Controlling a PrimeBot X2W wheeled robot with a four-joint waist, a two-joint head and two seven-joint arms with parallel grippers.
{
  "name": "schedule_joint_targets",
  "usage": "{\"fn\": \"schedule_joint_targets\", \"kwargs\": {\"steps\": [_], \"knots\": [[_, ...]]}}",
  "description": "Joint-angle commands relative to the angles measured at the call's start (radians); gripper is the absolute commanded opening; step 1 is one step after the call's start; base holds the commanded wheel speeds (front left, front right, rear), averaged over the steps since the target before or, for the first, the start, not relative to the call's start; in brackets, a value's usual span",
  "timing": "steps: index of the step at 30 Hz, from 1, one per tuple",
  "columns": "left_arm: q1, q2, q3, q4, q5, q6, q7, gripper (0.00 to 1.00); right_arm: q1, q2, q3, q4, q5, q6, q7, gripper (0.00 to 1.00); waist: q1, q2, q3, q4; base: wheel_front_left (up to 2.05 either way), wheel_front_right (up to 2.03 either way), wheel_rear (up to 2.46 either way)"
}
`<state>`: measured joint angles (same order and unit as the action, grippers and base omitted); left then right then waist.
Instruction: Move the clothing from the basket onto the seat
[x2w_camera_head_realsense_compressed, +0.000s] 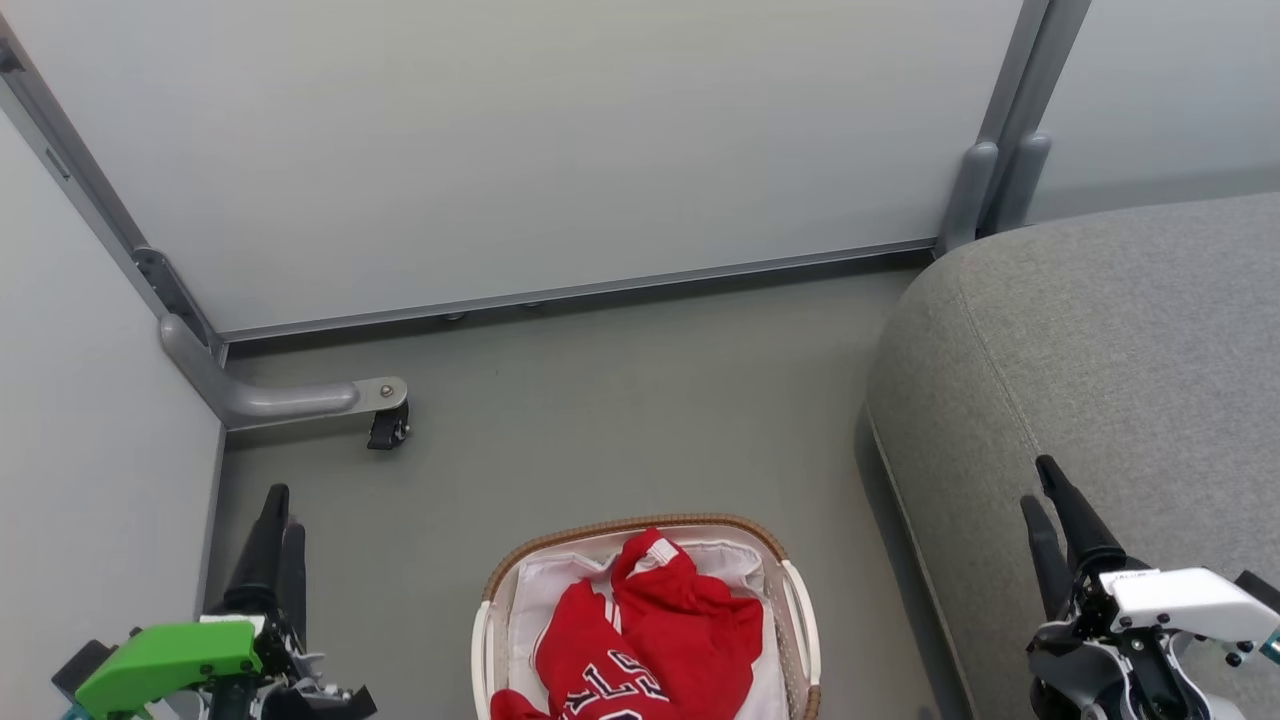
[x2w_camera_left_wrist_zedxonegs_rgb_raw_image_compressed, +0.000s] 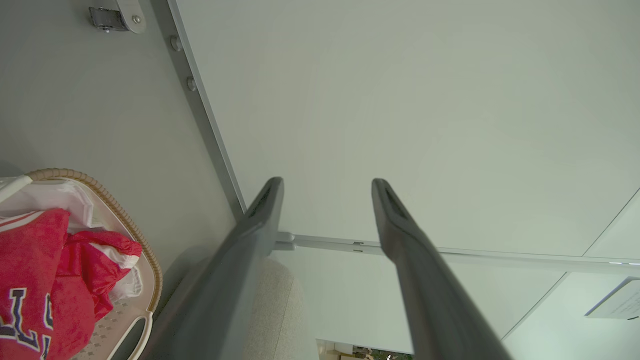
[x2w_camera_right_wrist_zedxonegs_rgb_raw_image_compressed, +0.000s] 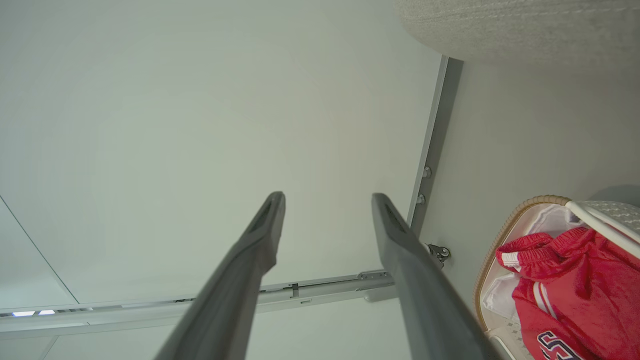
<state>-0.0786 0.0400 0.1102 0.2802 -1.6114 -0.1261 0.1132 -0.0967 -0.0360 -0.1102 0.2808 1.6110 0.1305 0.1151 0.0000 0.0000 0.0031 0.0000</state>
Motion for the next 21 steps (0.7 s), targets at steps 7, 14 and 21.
{"fn": "schedule_joint_targets", "kwargs": {"steps": [7,14,21], "knots": [[0.000,0.002,-0.046,-0.010,0.014,0.000,-0.037,1.00,0.008,-0.003,0.017,-0.004,-0.010,0.000,-0.037,1.00,0.0000,0.0000,0.000,0.000,0.00,0.00,0.00],[0.002,0.003,-0.082,-0.015,0.058,-0.001,-0.075,1.00,0.014,-0.004,0.017,0.003,-0.049,0.000,-0.075,1.00,0.0000,0.0000,-0.001,0.000,0.00,0.00,0.00],[-0.002,0.004,-0.100,-0.032,0.134,-0.001,-0.104,1.00,0.014,-0.006,0.004,-0.017,-0.153,0.000,-0.105,1.00,0.0000,0.0000,-0.002,0.000,0.00,0.00,0.00]]}}
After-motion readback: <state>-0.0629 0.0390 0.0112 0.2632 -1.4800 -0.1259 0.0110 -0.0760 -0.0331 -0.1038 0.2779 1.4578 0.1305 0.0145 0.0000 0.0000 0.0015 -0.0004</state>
